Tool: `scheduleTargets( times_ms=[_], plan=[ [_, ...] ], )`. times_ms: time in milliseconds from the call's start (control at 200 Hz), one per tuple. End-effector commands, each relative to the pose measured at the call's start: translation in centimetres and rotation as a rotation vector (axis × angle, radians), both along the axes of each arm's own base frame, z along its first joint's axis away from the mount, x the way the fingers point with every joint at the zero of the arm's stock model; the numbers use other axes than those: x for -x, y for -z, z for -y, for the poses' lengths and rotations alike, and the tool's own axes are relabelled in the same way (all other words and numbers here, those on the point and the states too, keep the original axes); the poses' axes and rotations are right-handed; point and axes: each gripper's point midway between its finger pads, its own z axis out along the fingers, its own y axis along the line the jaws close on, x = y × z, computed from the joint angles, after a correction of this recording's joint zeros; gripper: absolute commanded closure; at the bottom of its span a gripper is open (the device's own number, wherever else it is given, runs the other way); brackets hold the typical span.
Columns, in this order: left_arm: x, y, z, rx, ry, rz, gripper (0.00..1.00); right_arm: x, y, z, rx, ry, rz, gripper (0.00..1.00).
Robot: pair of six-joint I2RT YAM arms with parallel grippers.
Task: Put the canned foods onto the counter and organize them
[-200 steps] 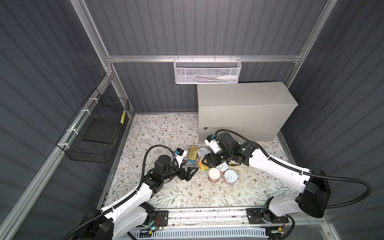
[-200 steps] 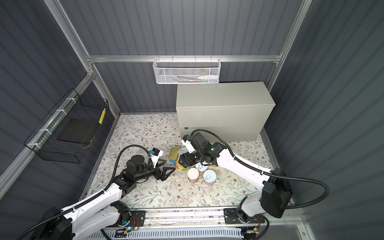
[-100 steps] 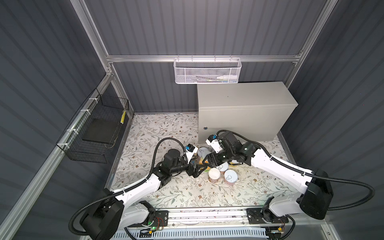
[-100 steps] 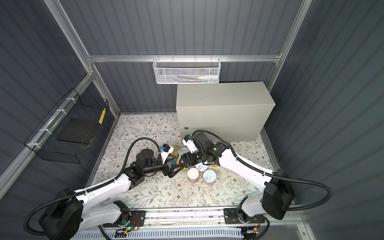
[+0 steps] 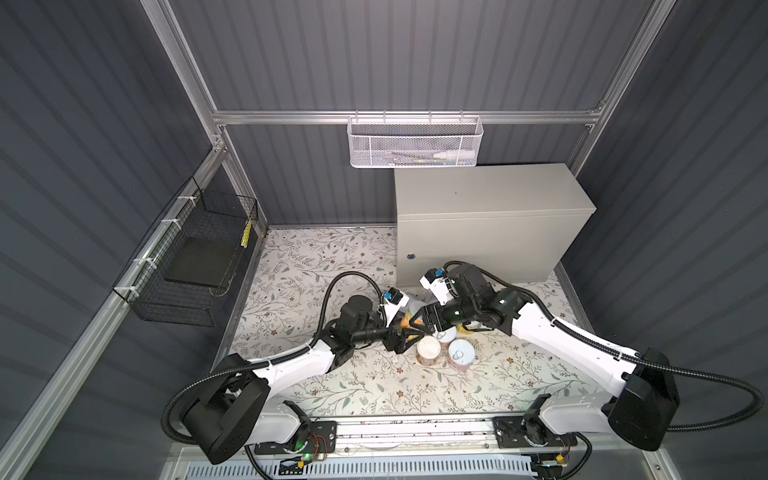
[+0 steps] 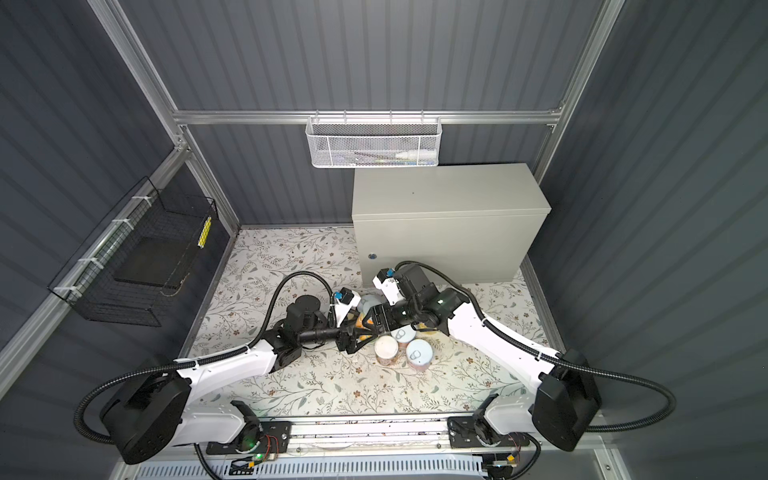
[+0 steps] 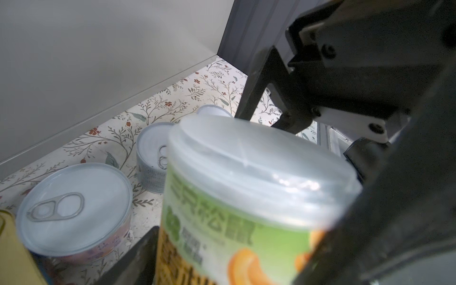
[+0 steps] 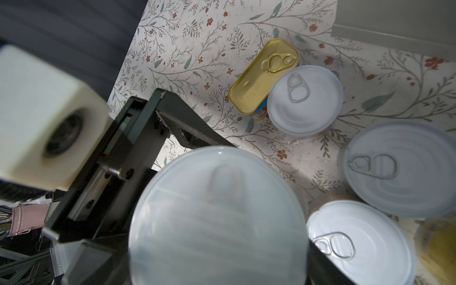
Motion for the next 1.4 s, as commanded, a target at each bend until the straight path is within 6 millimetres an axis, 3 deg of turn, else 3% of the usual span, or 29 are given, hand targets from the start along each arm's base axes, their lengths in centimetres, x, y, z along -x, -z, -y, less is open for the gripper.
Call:
scheduleTargets(
  times_ms=[0, 250, 455, 705, 881, 1236, 1396],
  plan=[
    [-1.2, -1.6, 1.0, 0.034, -0.014, 0.031, 0.18, 0.4, -2.6, -1.6, -0.111, -0.053, 0.031, 0.49],
    [-1.6, -1.6, 1.5, 0.035, -0.016, 0.025, 0.23, 0.4, -2.2, -1.7, -0.107, -0.051, 0.017, 0.5],
    [-1.9, -1.6, 1.6, 0.04, -0.029, 0.013, 0.37, 0.2, -2.5, -2.1, -0.129, -0.06, 0.025, 0.51],
    [-2.4, -3.1, 1.3, 0.077, -0.08, 0.014, 0.51, 0.2, -2.3, -1.5, -0.123, -0.036, 0.028, 0.44],
    [-2.7, -4.2, 1.0, 0.076, -0.106, 0.01, 0.53, 0.0, -1.5, -0.4, -0.098, 0.019, 0.04, 0.34],
    [-4.1, -5.9, -0.4, 0.051, -0.239, -0.023, 0.57, -0.1, -1.7, 1.1, -0.094, 0.065, 0.108, 0.03],
    [-4.1, -7.3, -1.1, 0.073, -0.281, -0.03, 0.57, -0.8, -1.7, 3.0, -0.046, 0.141, 0.179, 0.01]
  ],
)
